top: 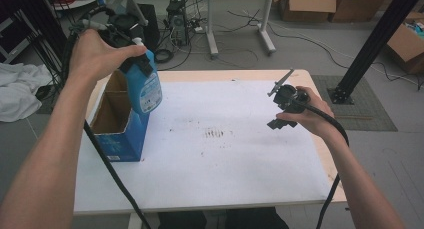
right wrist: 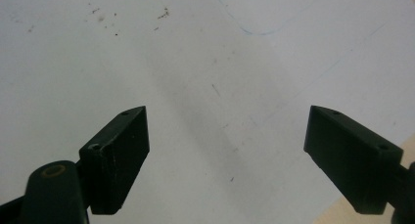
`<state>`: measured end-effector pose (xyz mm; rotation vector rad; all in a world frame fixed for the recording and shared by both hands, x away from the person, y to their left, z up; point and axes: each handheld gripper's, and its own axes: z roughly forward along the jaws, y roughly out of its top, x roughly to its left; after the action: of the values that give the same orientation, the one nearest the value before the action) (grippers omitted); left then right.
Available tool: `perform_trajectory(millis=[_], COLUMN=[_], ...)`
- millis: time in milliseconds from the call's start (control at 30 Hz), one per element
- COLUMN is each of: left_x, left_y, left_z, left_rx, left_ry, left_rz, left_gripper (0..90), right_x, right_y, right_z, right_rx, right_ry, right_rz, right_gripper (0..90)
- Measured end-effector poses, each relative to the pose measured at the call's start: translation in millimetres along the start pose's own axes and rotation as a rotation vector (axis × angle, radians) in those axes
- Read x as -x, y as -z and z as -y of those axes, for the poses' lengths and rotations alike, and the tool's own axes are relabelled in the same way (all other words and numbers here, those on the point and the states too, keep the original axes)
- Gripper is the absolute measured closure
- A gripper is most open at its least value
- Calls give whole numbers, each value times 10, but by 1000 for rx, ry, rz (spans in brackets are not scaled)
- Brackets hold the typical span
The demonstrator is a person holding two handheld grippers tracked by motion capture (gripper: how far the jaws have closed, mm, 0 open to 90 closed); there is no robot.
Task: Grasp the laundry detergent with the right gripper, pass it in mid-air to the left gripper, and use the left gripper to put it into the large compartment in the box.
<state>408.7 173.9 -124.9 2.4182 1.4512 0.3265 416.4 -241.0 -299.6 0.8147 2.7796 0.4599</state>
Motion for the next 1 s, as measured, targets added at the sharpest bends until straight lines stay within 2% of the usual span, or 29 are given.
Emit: perform_trajectory(millis=[100,233,300,333,367,567,633,667,767,1000], left_x=[-96,-236,-298,-298,-345,-471,-504,-504,-559,-603], left_y=[43,87,103,103,115,135,120,120,63,-84], left_z=[57,144,181,181,213,303,332,332,381,439], left_rx=[-5,-1,-1,-1,-6,-5,-8,-8,-14,-32], left_ry=[51,140,174,174,211,298,323,323,364,396], left_rz=[-31,-44,-58,-58,-76,-118,-124,-124,-138,-148], left_gripper=[378,378,378,378,378,378,379,378,378,378], right_x=[0,-3,-1,-1,-3,-10,-14,-14,-19,-27], right_y=[-2,-6,-6,-6,-5,-20,-29,-29,-44,-64], right_z=[11,15,11,11,7,-8,-10,-10,-12,-3], right_rx=[3,-2,-2,-2,-1,-3,-5,-5,-8,-6], right_ry=[1,-2,3,3,1,5,9,9,11,11], right_rz=[1,-1,1,1,3,4,3,3,2,2], right_gripper=[170,171,171,171,171,171,172,172,173,174])
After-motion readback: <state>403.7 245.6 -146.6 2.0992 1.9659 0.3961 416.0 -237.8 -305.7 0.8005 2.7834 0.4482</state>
